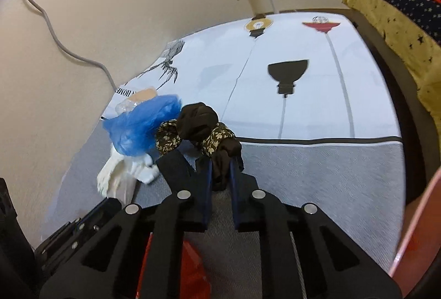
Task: Collect trash
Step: 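Grasp the black-and-gold cloth with the right tool while the left tool grasps the white bag, then carry the black cloth and white bag over the pink bin with both tools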
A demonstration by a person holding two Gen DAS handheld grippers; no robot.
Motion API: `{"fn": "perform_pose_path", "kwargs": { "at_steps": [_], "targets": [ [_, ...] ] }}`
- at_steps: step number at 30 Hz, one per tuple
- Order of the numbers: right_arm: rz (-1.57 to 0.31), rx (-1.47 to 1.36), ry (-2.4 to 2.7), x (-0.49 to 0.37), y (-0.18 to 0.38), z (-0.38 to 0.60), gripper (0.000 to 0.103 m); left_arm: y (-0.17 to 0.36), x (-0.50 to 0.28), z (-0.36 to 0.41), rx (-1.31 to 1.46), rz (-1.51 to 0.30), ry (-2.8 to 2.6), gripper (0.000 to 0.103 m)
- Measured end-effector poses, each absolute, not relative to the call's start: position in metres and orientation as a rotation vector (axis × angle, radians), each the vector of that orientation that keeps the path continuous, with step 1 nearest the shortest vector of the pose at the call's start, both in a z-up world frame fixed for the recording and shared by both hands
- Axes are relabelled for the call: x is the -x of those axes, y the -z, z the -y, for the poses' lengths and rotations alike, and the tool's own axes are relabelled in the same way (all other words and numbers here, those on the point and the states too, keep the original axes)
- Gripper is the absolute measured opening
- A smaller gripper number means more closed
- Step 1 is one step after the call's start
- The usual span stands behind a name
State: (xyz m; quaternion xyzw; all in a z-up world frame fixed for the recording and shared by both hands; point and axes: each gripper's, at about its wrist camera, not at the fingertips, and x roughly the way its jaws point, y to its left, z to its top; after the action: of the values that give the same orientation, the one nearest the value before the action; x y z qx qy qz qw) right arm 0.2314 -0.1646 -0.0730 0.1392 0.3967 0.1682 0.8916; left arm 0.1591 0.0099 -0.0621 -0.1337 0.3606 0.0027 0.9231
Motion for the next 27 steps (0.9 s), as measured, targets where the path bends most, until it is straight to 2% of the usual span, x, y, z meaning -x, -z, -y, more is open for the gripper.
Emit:
{"fn": "perform_pose_path", "kwargs": {
  "at_steps": [27],
  "targets": [
    [-0.640,-0.257,-0.124,-0.095,-0.006,0.237,0.010,0.008,-0.084,0.028,0.215,-0.659,0.158,0.001]
  ]
}}
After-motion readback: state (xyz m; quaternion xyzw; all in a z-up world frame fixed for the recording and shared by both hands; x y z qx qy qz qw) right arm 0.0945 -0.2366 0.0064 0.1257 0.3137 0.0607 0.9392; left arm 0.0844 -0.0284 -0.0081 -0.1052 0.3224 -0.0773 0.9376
